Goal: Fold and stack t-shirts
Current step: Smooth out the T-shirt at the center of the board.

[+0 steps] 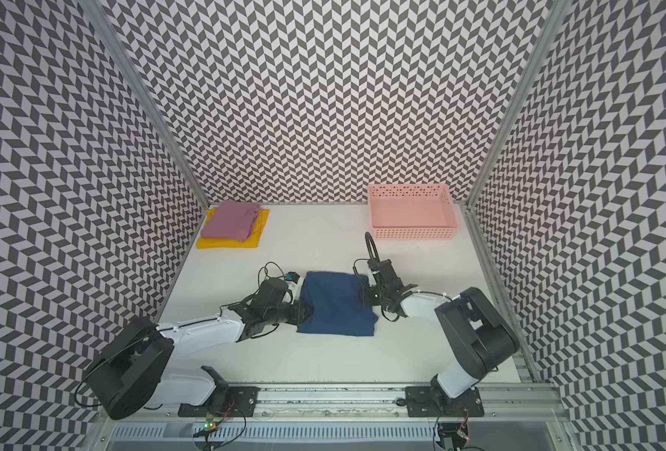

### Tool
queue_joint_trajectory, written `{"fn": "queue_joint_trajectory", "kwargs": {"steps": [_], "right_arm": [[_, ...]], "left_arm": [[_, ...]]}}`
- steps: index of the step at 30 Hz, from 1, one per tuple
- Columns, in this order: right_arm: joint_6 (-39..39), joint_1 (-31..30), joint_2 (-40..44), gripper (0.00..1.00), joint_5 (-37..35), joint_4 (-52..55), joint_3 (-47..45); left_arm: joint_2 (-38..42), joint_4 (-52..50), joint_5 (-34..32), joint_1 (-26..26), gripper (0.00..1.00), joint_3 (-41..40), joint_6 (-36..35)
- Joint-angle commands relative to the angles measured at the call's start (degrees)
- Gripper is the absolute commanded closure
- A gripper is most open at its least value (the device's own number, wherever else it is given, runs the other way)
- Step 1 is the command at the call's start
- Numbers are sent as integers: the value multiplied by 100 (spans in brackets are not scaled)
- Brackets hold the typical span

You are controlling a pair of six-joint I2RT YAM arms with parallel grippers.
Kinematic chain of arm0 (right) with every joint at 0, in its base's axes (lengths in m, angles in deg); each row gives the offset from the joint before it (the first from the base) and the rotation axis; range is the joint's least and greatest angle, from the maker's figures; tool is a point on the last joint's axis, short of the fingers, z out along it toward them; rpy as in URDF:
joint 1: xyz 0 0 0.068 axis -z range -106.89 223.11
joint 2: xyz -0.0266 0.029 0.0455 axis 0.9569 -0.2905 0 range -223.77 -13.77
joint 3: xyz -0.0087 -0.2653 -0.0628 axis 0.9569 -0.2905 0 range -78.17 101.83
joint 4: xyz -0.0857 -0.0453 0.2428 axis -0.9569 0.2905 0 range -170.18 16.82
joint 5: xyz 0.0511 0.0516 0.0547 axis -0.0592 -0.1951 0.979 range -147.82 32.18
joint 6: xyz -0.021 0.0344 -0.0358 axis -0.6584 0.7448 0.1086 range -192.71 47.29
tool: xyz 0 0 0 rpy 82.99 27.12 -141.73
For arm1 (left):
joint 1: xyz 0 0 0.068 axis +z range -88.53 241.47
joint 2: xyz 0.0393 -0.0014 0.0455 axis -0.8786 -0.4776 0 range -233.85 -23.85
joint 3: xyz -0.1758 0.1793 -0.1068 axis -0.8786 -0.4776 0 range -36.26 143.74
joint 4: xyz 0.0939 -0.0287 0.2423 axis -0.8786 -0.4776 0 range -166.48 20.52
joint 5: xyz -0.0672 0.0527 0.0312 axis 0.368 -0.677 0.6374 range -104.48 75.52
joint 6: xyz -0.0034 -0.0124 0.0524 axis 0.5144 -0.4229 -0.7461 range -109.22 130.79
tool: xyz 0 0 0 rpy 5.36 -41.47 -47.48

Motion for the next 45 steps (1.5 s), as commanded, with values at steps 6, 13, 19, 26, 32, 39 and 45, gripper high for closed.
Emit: {"fn": "queue_joint_trajectory", "kwargs": {"steps": [6,13,19,26,32,39,45], "right_arm": [[-28,26,-67,79,47,-180,28],[-30,24,-145,82,25,-158,57],[-33,23,-273,84,5,-94,142],[-40,28,-327,85,-24,-49,173],[-40,30,-366,85,-25,-35,198],[-41,23,-388,86,-224,95,236],[-2,24,-393,82,-429,195,271]], "left_arm": [[-126,97,73,8,94,273,-143],[344,-491,-188,8,100,160,-145],[848,-765,-306,8,100,-124,104],[1072,-1187,-507,-3,100,-262,272],[1124,-1364,-691,-10,100,-245,326],[1211,-1514,-943,-36,97,-239,387],[1280,-1655,-1183,-40,61,-206,462]]}}
